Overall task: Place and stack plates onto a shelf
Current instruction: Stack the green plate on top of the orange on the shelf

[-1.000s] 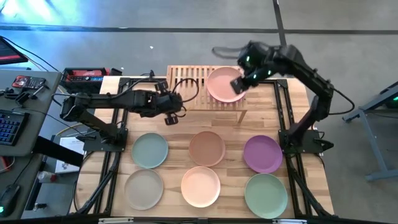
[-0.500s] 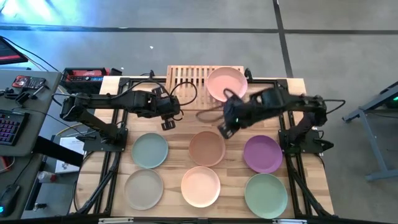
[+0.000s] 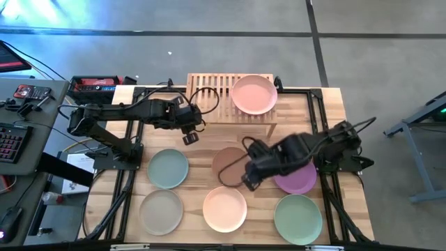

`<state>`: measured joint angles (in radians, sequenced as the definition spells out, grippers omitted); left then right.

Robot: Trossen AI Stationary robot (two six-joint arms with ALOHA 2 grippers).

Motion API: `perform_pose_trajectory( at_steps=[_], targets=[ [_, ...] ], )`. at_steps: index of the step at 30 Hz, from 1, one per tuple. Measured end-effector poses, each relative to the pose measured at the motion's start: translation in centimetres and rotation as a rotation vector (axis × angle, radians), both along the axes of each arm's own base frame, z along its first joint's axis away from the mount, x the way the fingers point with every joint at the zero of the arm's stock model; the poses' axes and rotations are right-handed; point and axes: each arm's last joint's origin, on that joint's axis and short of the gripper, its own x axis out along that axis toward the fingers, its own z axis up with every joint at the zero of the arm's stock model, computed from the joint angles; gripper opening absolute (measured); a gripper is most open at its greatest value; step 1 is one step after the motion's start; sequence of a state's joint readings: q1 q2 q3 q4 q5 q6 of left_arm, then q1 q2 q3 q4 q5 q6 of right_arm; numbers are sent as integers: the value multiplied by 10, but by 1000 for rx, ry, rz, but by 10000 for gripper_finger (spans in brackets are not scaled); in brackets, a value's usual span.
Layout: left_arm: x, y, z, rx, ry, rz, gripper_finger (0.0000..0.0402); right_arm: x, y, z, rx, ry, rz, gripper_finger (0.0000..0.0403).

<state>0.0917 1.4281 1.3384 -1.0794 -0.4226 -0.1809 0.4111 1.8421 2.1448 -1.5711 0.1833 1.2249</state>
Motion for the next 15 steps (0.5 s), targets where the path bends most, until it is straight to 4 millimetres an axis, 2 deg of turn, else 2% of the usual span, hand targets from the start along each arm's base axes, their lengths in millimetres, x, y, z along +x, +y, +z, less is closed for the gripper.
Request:
perform_pose_trajectory(
  at_steps=[9,15],
  targets=[
    [1,-3,-1,-134,-66,88,106,-12,51,-14,21,30,19,103],
    [1,-8,-1,-222,-104,144,106,-14,84,-35,25,83,-9,103]
  ],
)
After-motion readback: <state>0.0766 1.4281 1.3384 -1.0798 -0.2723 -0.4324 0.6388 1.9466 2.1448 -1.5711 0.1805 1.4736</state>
